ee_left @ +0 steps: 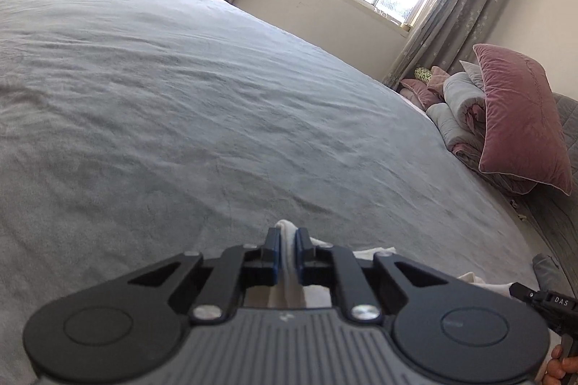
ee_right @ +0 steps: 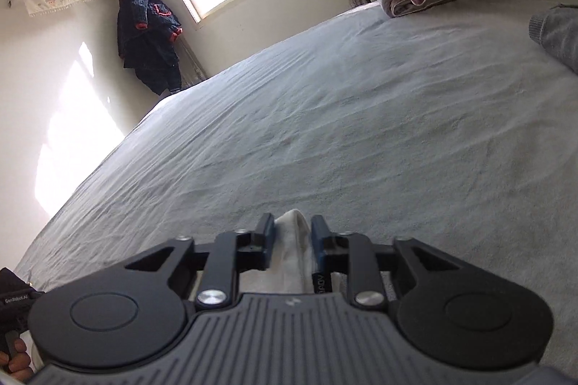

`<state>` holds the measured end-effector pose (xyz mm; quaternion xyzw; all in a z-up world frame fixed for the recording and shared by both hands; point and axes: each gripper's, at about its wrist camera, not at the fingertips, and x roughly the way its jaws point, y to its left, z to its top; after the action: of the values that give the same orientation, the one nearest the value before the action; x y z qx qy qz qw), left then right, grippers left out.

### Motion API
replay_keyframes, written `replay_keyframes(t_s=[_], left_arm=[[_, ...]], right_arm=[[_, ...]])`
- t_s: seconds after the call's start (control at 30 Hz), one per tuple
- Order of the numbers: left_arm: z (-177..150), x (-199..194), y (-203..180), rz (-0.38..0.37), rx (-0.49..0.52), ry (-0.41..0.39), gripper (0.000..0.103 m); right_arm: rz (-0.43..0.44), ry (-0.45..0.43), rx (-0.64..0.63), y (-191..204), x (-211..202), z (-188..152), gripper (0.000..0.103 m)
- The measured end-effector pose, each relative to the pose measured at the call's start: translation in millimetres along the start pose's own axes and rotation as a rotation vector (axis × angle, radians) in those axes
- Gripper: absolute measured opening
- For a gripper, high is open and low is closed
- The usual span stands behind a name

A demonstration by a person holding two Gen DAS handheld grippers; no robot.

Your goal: Fold clothes

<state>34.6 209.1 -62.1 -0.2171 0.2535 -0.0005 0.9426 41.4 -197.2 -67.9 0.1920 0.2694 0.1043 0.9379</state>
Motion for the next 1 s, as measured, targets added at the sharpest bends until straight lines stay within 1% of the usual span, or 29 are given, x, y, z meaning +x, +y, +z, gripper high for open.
replay_keyframes(t_s=[0.03,0.13,0.17,0.23,0.3,0.33,0.37,0.43,0.47,0.53,0.57,0.6,0.63,0.67,0.7,0.77,0.83,0.9,1.0], left_arm=[[-1,-6,-2,0.002,0.011,-0.038,0.006],[-2,-20,-6,0.013,0.026,-0.132,0.006],[-2,-20,-7,0.022,0.036,-0.144,0.006],[-2,-13,-8,0.047,0.058,-0.140,0.007],[-6,0,-10,0.085,0.092,-0.106,0.007],[-9,9,-9,0.108,0.106,-0.076,0.007],[-10,15,-7,0.120,0.099,-0.050,0.008],[-11,24,-3,0.139,0.086,-0.008,0.011],[-10,25,-2,0.141,0.083,-0.001,0.012],[-9,24,-3,0.144,0.091,0.011,0.013],[-7,21,-4,0.149,0.096,0.019,0.017],[-4,18,-6,0.163,0.098,0.022,0.028],[0,12,-6,0.188,0.091,0.017,0.036],[3,5,-5,0.212,0.072,0.001,0.052],[7,-3,-3,0.219,0.049,-0.019,0.054],[12,-21,-1,0.197,0.007,-0.059,0.054],[13,-37,-7,0.162,-0.003,-0.095,0.053],[7,-49,-21,0.100,0.021,-0.113,0.052],[-11,-54,-46,0.037,0.101,-0.092,0.049]], right_arm=[[-0.024,-0.013,-0.044,6,0,-2,0.006],[-0.057,-0.143,-0.162,20,-6,-4,0.005],[-0.066,-0.166,-0.177,23,-5,-3,0.005],[-0.083,-0.199,-0.209,27,3,2,0.005],[-0.101,-0.169,-0.229,25,21,11,0.005],[-0.120,-0.135,-0.244,24,31,13,0.005],[-0.139,-0.111,-0.258,23,39,11,0.005],[-0.172,-0.016,-0.257,18,60,8,0.005],[-0.181,0.017,-0.241,13,63,9,0.005],[-0.189,0.025,-0.227,11,64,12,0.011],[-0.195,0.029,-0.223,11,64,13,0.018],[-0.210,0.026,-0.231,12,61,13,0.029],[-0.225,0.023,-0.239,13,57,14,0.035],[-0.240,0.020,-0.247,14,53,15,0.045],[-0.244,0.004,-0.247,14,45,14,0.048],[-0.230,-0.026,-0.233,14,29,13,0.051],[-0.229,-0.060,-0.223,18,13,12,0.051],[-0.210,-0.088,-0.210,26,2,9,0.051],[-0.152,-0.096,-0.201,49,-9,0,0.052]])
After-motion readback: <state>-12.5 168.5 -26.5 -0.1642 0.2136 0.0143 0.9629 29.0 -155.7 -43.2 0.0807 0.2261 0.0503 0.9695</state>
